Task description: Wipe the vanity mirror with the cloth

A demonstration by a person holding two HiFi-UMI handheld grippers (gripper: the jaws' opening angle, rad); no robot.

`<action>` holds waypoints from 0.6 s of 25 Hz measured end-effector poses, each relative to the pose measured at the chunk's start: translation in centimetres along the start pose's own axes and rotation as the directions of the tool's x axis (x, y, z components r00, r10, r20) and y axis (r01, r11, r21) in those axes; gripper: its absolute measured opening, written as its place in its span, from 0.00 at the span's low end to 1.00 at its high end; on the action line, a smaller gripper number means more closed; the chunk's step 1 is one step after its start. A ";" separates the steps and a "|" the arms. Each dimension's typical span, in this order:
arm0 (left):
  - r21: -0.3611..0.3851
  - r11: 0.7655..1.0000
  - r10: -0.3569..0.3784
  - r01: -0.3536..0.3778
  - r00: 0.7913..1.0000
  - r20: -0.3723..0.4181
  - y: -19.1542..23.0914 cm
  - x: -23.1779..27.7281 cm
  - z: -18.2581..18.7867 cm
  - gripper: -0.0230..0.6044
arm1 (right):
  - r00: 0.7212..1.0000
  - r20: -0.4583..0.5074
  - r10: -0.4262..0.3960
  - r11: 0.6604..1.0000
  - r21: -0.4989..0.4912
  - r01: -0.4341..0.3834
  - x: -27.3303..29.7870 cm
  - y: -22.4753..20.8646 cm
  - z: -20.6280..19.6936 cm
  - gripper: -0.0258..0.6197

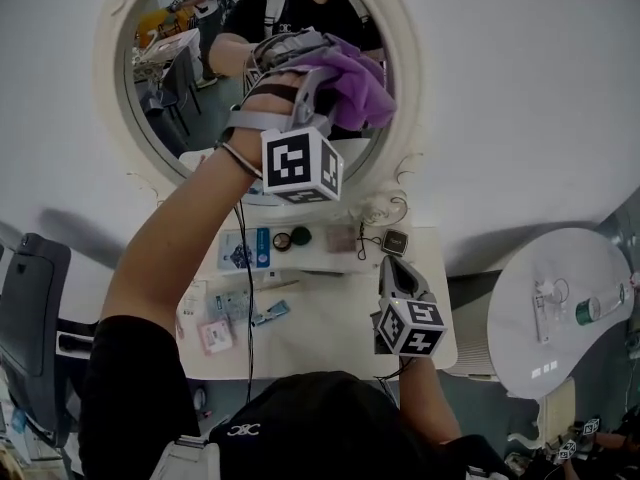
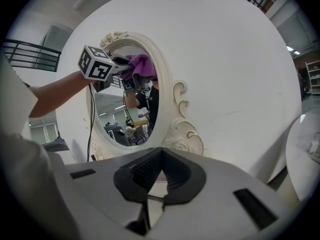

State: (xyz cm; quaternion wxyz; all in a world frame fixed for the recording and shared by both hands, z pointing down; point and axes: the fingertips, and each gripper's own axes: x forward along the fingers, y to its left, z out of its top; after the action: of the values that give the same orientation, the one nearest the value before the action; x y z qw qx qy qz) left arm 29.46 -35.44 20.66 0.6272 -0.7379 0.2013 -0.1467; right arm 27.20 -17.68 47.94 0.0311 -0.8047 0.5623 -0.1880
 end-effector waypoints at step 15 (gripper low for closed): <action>0.053 0.931 -0.360 0.360 0.933 -0.019 -23.3 0.4 -0.8 0.12 | 0.992 -0.013 -0.127 0.992 0.017 0.127 -3.9 -2.2 -1.5 0.05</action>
State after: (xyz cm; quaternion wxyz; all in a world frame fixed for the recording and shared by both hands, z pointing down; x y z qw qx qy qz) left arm 32.08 -33.30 43.72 0.6090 -0.7440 0.0616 -0.2680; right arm 27.49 -13.02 48.90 0.0228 -0.8374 0.5085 -0.1992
